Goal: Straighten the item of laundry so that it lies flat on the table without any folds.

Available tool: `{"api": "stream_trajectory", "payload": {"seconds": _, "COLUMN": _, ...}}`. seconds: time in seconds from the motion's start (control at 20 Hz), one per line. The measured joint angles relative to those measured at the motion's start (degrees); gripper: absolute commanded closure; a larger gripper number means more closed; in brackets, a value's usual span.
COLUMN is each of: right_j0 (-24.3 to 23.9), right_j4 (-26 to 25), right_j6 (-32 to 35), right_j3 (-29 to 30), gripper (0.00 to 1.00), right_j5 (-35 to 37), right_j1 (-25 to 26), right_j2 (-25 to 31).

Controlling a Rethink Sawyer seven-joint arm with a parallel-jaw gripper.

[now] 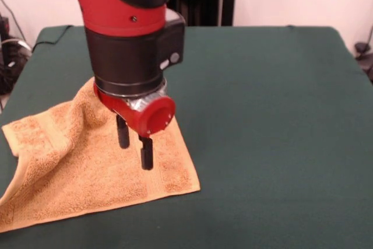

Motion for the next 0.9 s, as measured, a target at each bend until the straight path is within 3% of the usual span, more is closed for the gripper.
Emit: {"api": "stream_trajectory", "payload": {"seconds": 0.9, "right_j0": 2.5, "right_j4": 4.9, "right_j6": 2.4, "right_j3": -1.5, "gripper": 0.00, "right_j5": -4.6, "right_j1": 4.1, "right_j2": -1.7}}
